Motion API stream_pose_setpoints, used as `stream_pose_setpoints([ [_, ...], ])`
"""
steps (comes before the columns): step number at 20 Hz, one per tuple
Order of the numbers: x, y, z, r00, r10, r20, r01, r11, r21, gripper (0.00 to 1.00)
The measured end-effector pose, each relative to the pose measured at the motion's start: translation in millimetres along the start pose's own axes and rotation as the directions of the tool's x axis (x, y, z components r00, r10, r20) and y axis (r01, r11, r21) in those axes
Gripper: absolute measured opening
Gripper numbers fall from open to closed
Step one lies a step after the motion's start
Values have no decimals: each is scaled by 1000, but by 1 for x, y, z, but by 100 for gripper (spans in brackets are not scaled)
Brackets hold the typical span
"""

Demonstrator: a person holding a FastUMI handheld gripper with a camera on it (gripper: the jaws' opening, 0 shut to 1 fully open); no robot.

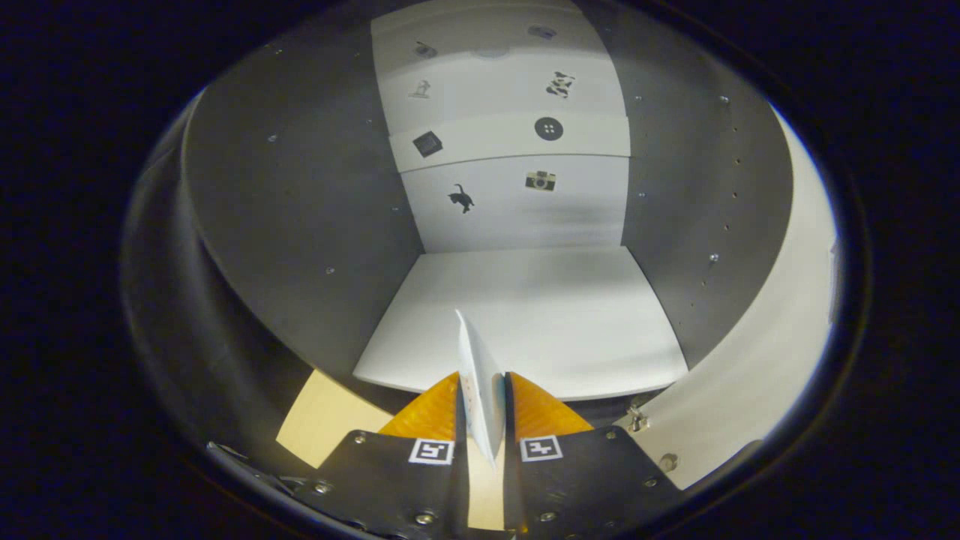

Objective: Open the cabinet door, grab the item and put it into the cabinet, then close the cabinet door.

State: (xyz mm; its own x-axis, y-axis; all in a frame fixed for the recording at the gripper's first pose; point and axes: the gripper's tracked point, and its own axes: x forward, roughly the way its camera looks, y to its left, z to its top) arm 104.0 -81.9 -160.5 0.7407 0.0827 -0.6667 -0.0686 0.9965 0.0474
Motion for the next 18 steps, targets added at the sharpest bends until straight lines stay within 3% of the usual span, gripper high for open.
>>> stream_pose_setpoints([
  [8, 45, -17, 16, 989, -68, -135, 64, 997, -32, 18],
  [18, 64, -9, 20, 978, -54, -203, 51, 999, -19, 20],
])
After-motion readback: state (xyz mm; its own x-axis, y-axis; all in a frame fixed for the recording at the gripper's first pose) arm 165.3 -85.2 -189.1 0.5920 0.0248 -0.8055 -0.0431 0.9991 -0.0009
